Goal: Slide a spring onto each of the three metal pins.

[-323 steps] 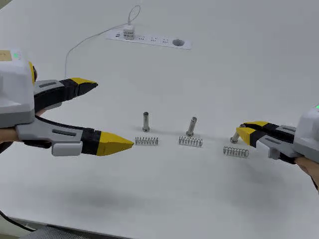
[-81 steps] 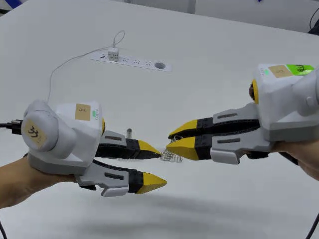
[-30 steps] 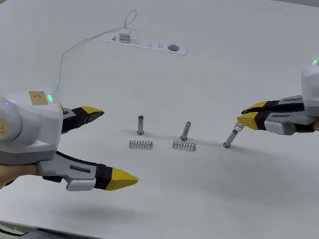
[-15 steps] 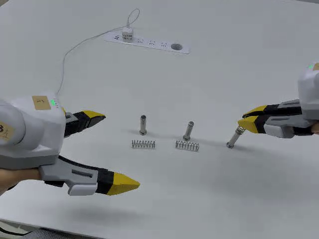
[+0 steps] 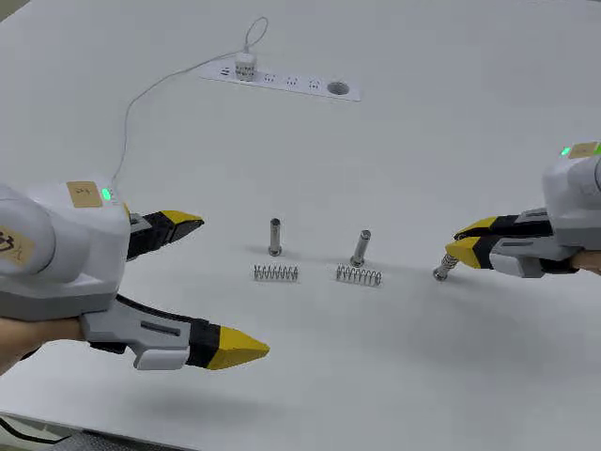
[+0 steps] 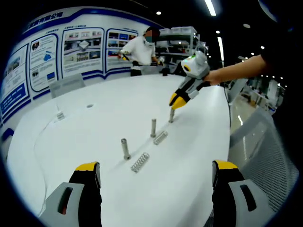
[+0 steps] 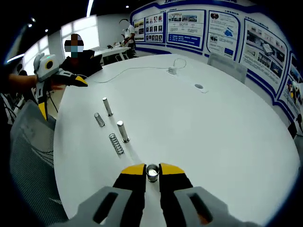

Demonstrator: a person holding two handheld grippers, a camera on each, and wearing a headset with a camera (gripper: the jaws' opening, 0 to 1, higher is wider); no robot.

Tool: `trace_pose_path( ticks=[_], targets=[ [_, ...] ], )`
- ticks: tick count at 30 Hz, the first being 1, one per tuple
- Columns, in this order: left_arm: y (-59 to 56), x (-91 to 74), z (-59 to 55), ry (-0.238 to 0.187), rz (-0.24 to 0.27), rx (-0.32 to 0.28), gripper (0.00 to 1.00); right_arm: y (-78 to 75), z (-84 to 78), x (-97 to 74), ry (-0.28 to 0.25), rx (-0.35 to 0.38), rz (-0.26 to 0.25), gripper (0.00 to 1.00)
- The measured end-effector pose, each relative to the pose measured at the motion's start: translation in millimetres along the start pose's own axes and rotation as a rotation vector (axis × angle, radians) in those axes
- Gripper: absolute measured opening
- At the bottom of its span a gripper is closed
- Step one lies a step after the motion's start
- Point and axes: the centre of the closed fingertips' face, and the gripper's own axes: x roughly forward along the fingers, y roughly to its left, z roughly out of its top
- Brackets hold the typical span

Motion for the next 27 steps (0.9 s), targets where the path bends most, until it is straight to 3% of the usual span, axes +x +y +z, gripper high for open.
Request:
trace_pose_path(
  ticks=[17, 27],
  targets=[
    [-0.8, -0.9, -8.4, 0.021, -0.003, -0.017, 1.00, 4.4, -13.2, 15.2, 0.036, 0.001, 0.010, 0.11],
    [-2.8, -0.3, -6.8, 0.016, -0.015, -0.017, 1.00, 4.4, -15.2, 15.6, 0.056, -0.020, 0.007, 0.12]
  ],
)
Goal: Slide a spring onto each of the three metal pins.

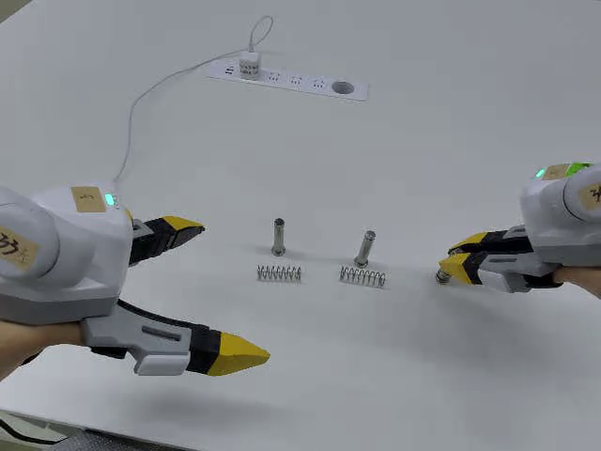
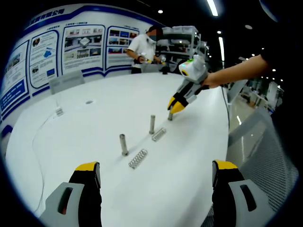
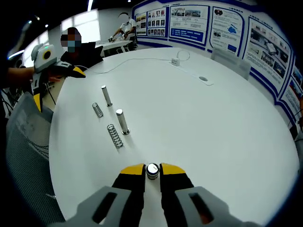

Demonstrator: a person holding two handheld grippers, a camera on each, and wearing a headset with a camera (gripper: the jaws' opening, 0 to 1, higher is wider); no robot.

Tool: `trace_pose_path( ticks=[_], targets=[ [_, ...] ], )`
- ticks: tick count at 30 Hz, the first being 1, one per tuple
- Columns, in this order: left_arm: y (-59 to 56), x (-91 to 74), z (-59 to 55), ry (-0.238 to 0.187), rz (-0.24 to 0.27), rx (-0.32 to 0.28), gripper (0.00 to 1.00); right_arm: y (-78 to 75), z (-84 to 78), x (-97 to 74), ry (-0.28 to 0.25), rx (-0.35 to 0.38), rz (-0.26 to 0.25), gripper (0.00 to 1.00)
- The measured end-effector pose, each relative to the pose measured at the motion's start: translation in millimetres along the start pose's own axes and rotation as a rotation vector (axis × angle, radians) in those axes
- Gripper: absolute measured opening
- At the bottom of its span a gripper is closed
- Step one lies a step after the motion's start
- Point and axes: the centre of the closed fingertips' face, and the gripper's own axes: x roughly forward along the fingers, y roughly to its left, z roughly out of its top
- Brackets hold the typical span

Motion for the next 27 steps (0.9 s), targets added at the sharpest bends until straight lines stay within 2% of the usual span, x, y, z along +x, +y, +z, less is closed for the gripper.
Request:
trace_pose_path(
  ticks=[8, 17, 22, 27],
  targets=[
    [-0.5, -1.3, 2.4, -0.004, -0.001, 0.004, 1.00, 1.5, 3.4, -6.1, -0.007, -0.010, -0.002, 0.16],
    [-2.8, 0.1, 5.4, -0.013, -0.007, 0.013, 1.00, 7.0, 15.8, -17.5, -0.029, -0.061, -0.005, 0.21],
    [-3.7, -1.3, 7.0, -0.016, -0.011, 0.020, 1.00, 5.0, 25.4, -24.3, -0.051, -0.090, -0.032, 0.22],
    [2.2, -5.8, 11.5, -0.030, 0.001, 0.027, 1.00, 9.1, 33.9, -29.1, -0.064, -0.106, -0.019, 0.23]
  ],
)
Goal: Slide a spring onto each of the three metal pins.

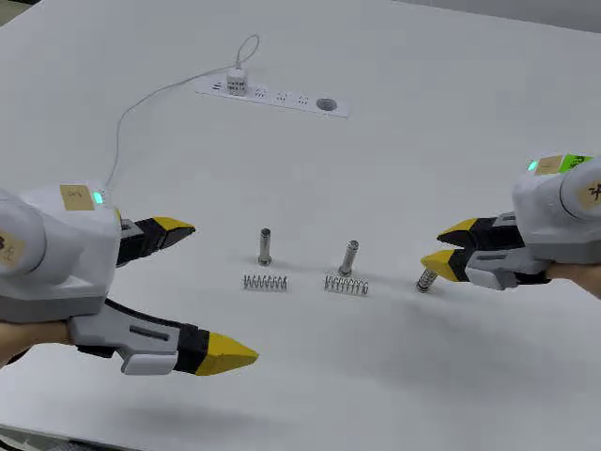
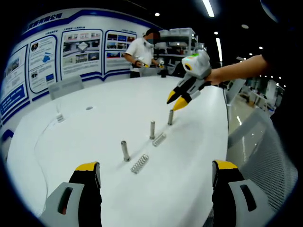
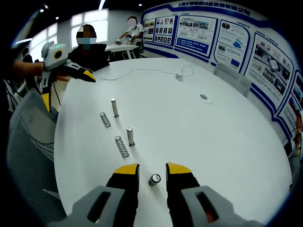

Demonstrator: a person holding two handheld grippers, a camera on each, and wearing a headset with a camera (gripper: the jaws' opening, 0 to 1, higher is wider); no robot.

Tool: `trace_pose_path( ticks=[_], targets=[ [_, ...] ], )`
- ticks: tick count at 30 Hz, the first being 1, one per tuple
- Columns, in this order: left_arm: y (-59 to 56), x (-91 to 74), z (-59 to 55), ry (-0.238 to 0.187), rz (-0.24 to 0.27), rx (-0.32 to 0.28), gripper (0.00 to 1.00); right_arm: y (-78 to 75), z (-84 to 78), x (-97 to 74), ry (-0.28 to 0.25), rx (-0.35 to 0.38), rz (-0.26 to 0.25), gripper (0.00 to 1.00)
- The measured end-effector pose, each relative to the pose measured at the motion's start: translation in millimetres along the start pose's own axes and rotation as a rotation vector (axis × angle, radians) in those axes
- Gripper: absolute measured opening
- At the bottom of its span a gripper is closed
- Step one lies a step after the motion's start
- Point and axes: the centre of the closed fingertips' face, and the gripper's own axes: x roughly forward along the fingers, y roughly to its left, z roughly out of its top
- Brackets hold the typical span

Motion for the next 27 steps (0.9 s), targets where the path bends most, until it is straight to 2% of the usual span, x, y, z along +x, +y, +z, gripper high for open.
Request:
trace_pose_path(
  ticks=[4, 6, 14, 19, 24, 27],
  targets=[
    [2.5, -1.1, 1.7, -0.008, 0.006, -0.003, 1.00, 7.7, 6.9, -0.5, -0.015, -0.007, 0.018, 0.23],
    [1.2, -0.6, 4.7, -0.023, 0.001, -0.010, 1.00, 12.1, 10.2, 0.6, -0.024, -0.013, 0.027, 0.23],
    [-3.0, 2.8, 9.7, -0.029, -0.009, 0.004, 1.00, 25.4, 14.1, 8.0, -0.033, -0.017, 0.070, 0.23],
    [-3.4, 3.8, 11.6, -0.030, -0.009, 0.008, 1.00, 33.8, 13.0, 15.3, -0.022, -0.037, 0.100, 0.23],
    [-1.4, 4.1, 12.0, -0.047, -0.004, -0.022, 1.00, 46.3, 10.6, 27.0, -0.014, -0.045, 0.134, 0.23],
    [0.1, 3.7, 8.8, -0.035, 0.000, -0.020, 1.00, 50.6, 6.1, 35.3, 0.002, -0.060, 0.145, 0.23]
  ],
)
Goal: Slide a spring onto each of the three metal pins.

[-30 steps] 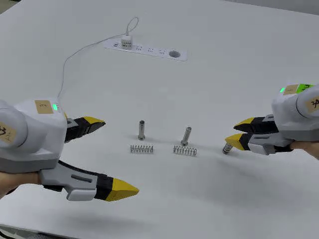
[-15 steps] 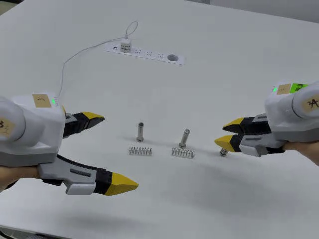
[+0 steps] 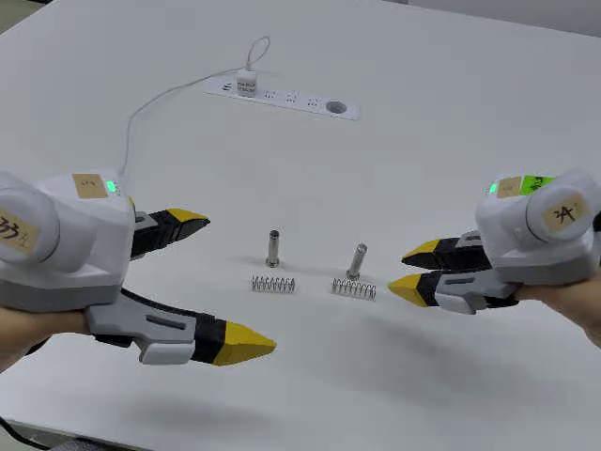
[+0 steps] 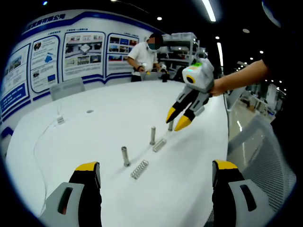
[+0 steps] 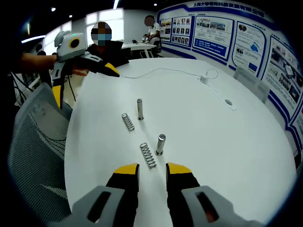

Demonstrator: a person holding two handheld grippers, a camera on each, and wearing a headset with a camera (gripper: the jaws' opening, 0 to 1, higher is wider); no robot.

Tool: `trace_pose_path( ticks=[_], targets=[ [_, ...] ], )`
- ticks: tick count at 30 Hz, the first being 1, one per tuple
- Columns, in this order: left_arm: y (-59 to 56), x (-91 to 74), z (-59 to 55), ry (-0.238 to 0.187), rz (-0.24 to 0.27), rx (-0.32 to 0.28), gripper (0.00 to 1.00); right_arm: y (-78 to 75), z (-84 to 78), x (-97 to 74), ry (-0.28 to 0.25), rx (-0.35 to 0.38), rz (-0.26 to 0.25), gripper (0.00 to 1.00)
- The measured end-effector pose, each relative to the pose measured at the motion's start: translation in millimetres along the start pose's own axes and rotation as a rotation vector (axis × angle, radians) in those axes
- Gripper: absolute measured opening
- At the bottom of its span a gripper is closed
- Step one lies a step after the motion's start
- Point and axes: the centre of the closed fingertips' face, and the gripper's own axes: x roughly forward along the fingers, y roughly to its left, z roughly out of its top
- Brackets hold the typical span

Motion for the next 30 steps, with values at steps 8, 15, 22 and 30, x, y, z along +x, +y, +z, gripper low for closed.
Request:
trace_pose_path(
  ticks=[8, 15, 22, 30],
  targets=[
    [5.3, -1.7, -5.2, 0.008, 0.015, -0.016, 1.00, 3.8, -7.1, 17.3, 0.021, -0.002, 0.036, 0.23],
    [6.0, -0.4, -3.2, -0.017, 0.015, -0.037, 1.00, 5.7, -8.8, 31.9, 0.035, -0.005, 0.056, 0.23],
    [8.3, 2.0, -14.2, 0.027, 0.017, -0.023, 1.00, 5.1, -12.6, 47.1, 0.064, -0.008, 0.057, 0.22],
    [14.3, -0.3, -19.3, 0.033, 0.038, -0.028, 1.00, 6.1, -18.7, 53.3, 0.101, -0.038, 0.075, 0.20]
  ],
)
